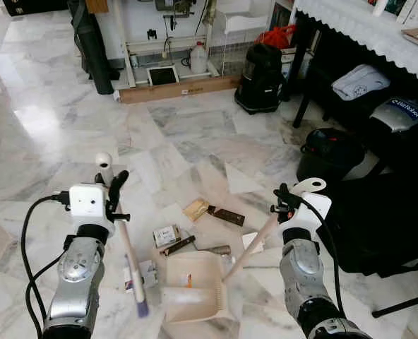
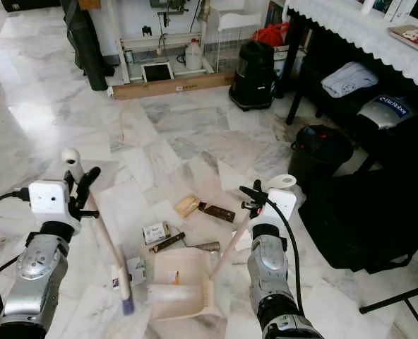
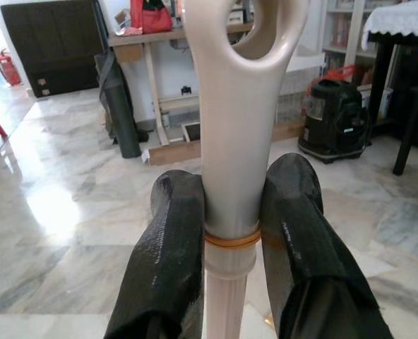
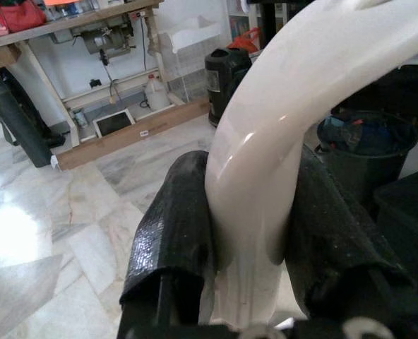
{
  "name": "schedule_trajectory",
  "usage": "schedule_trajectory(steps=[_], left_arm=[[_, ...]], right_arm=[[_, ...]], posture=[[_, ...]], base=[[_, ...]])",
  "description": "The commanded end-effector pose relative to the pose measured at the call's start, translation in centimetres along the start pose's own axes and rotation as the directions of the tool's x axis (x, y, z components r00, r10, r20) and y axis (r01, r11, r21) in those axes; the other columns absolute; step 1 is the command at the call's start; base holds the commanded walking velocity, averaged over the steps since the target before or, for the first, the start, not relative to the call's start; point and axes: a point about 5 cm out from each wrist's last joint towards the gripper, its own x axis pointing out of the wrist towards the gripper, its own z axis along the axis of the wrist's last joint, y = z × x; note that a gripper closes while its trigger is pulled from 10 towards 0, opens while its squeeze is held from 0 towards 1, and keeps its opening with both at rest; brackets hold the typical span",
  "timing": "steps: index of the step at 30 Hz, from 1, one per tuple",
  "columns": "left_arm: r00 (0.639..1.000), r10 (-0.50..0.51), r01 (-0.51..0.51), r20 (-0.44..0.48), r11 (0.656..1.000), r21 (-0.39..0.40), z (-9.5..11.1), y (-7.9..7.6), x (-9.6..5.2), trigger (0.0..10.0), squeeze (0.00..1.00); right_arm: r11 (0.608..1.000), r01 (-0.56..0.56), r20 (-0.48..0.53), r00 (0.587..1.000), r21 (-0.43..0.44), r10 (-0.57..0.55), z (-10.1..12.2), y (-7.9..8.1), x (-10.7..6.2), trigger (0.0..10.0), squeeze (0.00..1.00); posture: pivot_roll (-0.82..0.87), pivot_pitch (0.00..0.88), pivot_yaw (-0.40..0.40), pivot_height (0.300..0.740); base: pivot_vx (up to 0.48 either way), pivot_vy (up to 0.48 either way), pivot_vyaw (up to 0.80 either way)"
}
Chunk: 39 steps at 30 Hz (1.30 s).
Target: Sweep floor
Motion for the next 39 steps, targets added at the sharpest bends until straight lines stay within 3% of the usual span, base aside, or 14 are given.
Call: schedule_trajectory(steps=[1, 10, 18, 22, 24, 32, 36, 37, 39], left_arm=[[0.999, -0.001, 0.0, 0.041, 1.0, 0.022, 0.6, -0.1, 0.2, 10.0, 0.0], [0.999, -0.012, 0.011, 0.035, 0.999, 0.03, 0.1, -0.5, -0.1, 10.0, 0.0], [0.999, -0.03, 0.027, 0.031, 0.997, 0.077, 0.5, -0.4, 0.4, 10.0, 0.0], [0.997, -0.077, 0.075, 0.024, 0.995, 0.065, 0.8, -0.6, 0.4, 10.0, 0.0], [0.996, -0.082, 0.08, 0.028, 0.996, 0.047, 0.9, -0.7, 0.4, 10.0, 0.0], [0.995, -0.097, 0.103, 0.037, 0.963, -0.248, 2.1, -1.4, 1.1, 10.0, 0.0], [0.995, -0.092, 0.098, 0.037, 0.971, -0.218, 2.1, -1.3, 1.2, 10.0, 0.0], [0.996, -0.086, 0.091, 0.034, 0.978, -0.188, 2.1, -1.1, 1.2, 10.0, 0.0], [0.998, -0.051, 0.052, 0.021, 0.997, -0.051, 1.7, -0.6, 1.0, 10.0, 0.0]], right_arm=[[1.0, 0.001, 0.04, 0.999, 0.031, -0.002, 1.0, 0.3, 0.6, 10.0, 0.0], [0.992, 0.008, 0.052, 0.999, 0.125, -0.015, 1.4, 0.7, 0.7, 10.0, 0.0], [0.995, -0.004, 0.055, 0.998, 0.1, -0.001, 1.5, 0.8, 0.7, 10.0, 0.0], [0.995, 0.0, 0.052, 0.999, 0.101, -0.005, 1.5, 0.7, 0.7, 10.0, 0.0], [0.995, -0.001, 0.051, 0.999, 0.099, -0.004, 1.5, 0.7, 0.7, 10.0, 0.0], [0.996, -0.004, 0.039, 0.999, 0.087, 0.001, 1.3, 0.9, 0.6, 10.0, 0.0], [0.996, -0.004, 0.039, 0.999, 0.086, 0.001, 1.3, 0.9, 0.7, 10.0, 0.0], [0.996, -0.004, 0.038, 0.999, 0.086, 0.001, 1.3, 0.9, 0.7, 10.0, 0.0], [0.996, -0.005, 0.039, 0.999, 0.086, 0.002, 1.3, 0.8, 0.7, 10.0, 0.0]], posture=[[0.13, 0.018, -0.056, 0.74], [0.13, 0.007, -0.051, 0.74], [0.14, 0.014, -0.048, 0.74], [0.14, 0.019, -0.048, 0.74], [0.14, 0.02, -0.048, 0.74], [0.15, 0.027, -0.048, 0.74], [0.14, 0.029, -0.048, 0.74], [0.14, 0.029, -0.048, 0.74], [0.14, 0.033, -0.049, 0.74]], base=[[0.0, 0.0, 0.0], [0.0, 0.0, 0.0], [0.0, 0.0, 0.0], [0.0, 0.0, 0.0], [0.0, 0.0, 0.0], [0.0, 0.0, 0.0], [0.0, 0.0, 0.0], [0.0, 0.0, 0.0], [0.0, 0.0, 0.0]])
